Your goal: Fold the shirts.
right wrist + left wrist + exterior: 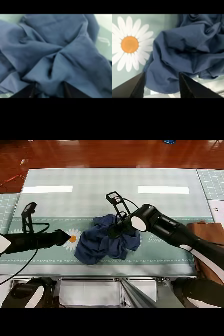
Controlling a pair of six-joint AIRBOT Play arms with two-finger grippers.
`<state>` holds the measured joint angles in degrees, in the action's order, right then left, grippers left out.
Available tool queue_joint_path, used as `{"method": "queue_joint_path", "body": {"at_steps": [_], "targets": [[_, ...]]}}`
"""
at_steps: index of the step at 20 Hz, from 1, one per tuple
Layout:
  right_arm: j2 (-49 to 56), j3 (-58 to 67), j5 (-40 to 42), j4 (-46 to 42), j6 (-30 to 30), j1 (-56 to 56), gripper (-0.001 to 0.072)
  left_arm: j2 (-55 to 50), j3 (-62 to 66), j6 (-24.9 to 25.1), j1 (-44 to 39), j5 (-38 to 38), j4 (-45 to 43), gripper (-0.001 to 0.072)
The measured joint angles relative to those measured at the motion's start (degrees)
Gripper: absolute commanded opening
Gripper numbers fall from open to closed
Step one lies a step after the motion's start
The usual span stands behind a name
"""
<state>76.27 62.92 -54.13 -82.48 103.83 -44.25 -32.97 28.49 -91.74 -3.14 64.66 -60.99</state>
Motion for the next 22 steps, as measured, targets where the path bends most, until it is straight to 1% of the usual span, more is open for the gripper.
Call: {"method": "queue_joint_path", "body": {"at_steps": [3, 6, 8, 10, 12, 14, 16, 19, 21, 22], "targets": [[-3.13, 1.09, -2.01, -0.76, -0.83, 7.69, 0.0405, 0.0, -1.16, 1.4, 1.09, -1.07, -0.28, 0.0508], [-10.01, 0.76, -3.87, -2.4, -1.77, 21.9, 0.0405, -0.13, -2.25, 1.99, 2.69, -1.49, -0.74, 0.0508], [-14.03, -2.25, -4.44, -1.7, -2.32, 32.54, 0.0405, -0.81, -3.72, 2.16, 3.21, -1.97, -0.74, 0.0507], [-16.55, -7.19, -4.94, 3.04, -4.74, 42.03, 0.0405, -2.99, -5.84, 2.58, 3.5, -2.64, 0.11, 0.0507], [-17.9, -12.68, -5.11, 10.49, -9.51, 48.72, 0.0405, -6.27, -7.23, 3.85, 3.61, -2.93, 1.31, 0.0507], [-18.6, -17.42, -5.05, 17.03, -13.94, 52.09, 0.0405, -10.4, -8.04, 6.08, 3.65, -3.98, 4.22, 0.0507], [-18.99, -20.92, -4.5, 21.18, -16.81, 52.92, 0.0405, -14.69, -8.39, 9.73, 3.28, -5.92, 9.77, 0.0507], [-19.21, -23.89, -3.65, 24.35, -18.91, 51.28, 0.0405, -21.35, -8.63, 16.17, 1.09, -8.13, 19.08, 0.0507], [-19.26, -24.83, -2.89, 25.46, -19.65, 49.2, 0.0405, -25.59, -8.55, 18.69, -0.96, -9.38, 23.26, 0.0505], [-19.26, -25.11, -2.6, 25.73, -19.87, 48.06, 0.0405, -27.45, -8.37, 19.61, -1.88, -9.46, 24.98, 0.0451]]}}
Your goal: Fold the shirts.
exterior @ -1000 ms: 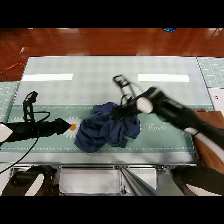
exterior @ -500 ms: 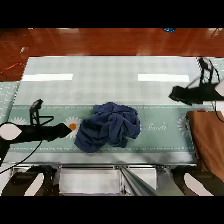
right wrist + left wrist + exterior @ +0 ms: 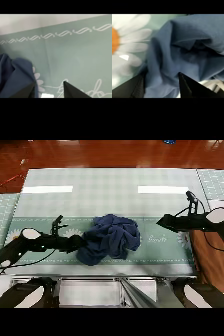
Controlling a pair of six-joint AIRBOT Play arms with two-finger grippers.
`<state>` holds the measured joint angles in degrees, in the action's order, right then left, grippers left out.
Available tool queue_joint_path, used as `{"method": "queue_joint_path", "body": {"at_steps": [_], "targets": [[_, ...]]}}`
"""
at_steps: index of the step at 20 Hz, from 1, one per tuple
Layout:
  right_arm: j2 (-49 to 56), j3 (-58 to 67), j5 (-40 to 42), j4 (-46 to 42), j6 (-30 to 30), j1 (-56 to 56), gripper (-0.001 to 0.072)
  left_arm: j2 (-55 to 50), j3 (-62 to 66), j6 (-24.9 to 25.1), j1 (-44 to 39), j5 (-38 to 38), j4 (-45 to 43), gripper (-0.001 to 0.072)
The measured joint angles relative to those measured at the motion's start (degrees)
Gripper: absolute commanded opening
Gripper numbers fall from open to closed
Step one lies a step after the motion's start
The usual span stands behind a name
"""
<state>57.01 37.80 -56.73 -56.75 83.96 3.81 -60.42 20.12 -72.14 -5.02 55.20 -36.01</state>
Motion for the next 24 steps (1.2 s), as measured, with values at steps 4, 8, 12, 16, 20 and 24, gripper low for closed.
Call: {"method": "queue_joint_path", "body": {"at_steps": [4, 8, 12, 16, 20, 24], "targets": [[0.0, -1.42, 1.14, 0.63, -0.39, -4.37, 0.0405, -4.33, 0.63, 2.1, -1.84, -1.4, 2.21, 0.0023], [0.07, -3.98, 2.14, 1.29, -0.42, -7.72, 0.0405, -5.57, 1.73, 3.45, -2.32, -0.98, 2.86, 0.0023], [2.71, -5.29, 3.08, 4.63, -2.19, -9.09, 0.0405, -5.9, 2.25, 3.91, -2.45, -0.39, 3.32, 0.0023], [8.83, -5.64, 3.08, 11.45, -7.21, -9.49, 0.0405, -5.99, 2.38, 4.0, -2.49, 0.09, 3.45, 0.0023], [15.1, -5.2, 2.84, 18.27, -12.02, -11.37, 0.0333, -5.97, 2.38, 4.0, -2.47, 0.28, 3.48, 0.0023], [17.55, -1.97, 2.62, 20.79, -14.53, -15.02, 0.0025, -5.92, 2.97, 3.98, -2.47, 0.59, 3.5, 0.0023]]}}
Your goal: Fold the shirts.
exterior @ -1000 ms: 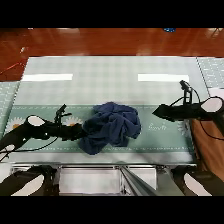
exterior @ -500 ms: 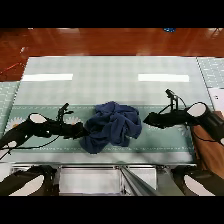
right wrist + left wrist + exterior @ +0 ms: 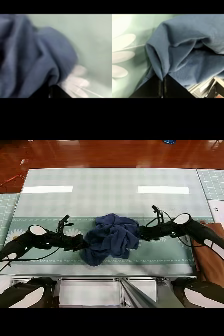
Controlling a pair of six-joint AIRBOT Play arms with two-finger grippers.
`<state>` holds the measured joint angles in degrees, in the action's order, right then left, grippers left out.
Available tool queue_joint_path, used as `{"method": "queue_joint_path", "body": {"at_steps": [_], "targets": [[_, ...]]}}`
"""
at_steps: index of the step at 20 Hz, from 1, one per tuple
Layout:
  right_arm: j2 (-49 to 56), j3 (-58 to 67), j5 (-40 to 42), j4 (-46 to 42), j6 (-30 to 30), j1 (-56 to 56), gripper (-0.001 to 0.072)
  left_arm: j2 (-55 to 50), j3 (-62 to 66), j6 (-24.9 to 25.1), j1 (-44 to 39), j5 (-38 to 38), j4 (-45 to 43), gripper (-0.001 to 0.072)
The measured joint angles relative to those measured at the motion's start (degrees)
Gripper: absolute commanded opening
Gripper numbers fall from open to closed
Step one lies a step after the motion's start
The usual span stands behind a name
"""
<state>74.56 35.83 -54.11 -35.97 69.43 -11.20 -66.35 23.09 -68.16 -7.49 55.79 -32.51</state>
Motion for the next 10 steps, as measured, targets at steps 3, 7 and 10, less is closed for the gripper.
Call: {"method": "queue_joint_path", "body": {"at_steps": [3, 7, 10], "targets": [[-0.17, 6.58, -3.41, -1.25, -0.52, -0.57, 0.0025, 0.59, 4.0, 0.0, 0.74, 2.01, -0.02, 0.0023], [-4.57, 22.86, -8.22, -10.6, 4.66, 1.66, 0.0025, 4.42, 17.53, -0.81, 4.46, 6.14, -0.07, 0.0022], [-8.72, 39.69, -11.26, -19.34, 9.33, 4.11, 0.0025, 8.76, 33.33, -2.91, 8.28, 7.39, -0.04, 0.0023]]}}
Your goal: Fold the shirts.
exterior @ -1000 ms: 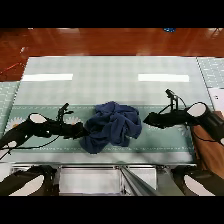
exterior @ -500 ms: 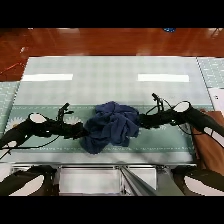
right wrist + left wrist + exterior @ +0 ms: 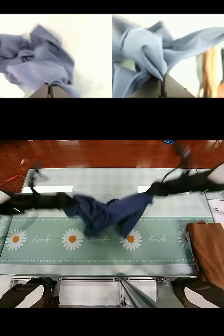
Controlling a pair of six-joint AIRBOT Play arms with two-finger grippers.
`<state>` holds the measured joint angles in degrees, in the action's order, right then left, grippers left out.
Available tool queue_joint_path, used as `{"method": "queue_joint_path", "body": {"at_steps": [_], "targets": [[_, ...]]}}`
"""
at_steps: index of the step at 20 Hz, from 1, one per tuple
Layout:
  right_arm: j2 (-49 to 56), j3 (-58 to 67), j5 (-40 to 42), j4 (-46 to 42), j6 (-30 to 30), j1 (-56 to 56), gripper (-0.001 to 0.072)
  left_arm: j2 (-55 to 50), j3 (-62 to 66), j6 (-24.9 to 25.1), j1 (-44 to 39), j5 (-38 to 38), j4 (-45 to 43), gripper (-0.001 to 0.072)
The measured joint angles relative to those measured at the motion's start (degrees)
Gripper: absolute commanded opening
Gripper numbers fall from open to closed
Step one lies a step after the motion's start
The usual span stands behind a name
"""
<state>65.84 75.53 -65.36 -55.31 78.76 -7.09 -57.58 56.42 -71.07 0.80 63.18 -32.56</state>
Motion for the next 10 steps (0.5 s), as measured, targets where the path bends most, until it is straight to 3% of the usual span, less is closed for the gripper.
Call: {"method": "queue_joint_path", "body": {"at_steps": [6, 10], "targets": [[-6.84, 28.79, -4.52, -9.55, 4.42, 1.66, 0.0025, 5.64, 35.01, -3.63, 7.32, -1.31, 0.28, 0.0022], [-14.32, 35.41, -6.43, -14.73, 5.16, 1.84, 0.0025, 10.34, 48.61, -5.29, 12.2, -0.61, -2.14, 0.0022]]}}
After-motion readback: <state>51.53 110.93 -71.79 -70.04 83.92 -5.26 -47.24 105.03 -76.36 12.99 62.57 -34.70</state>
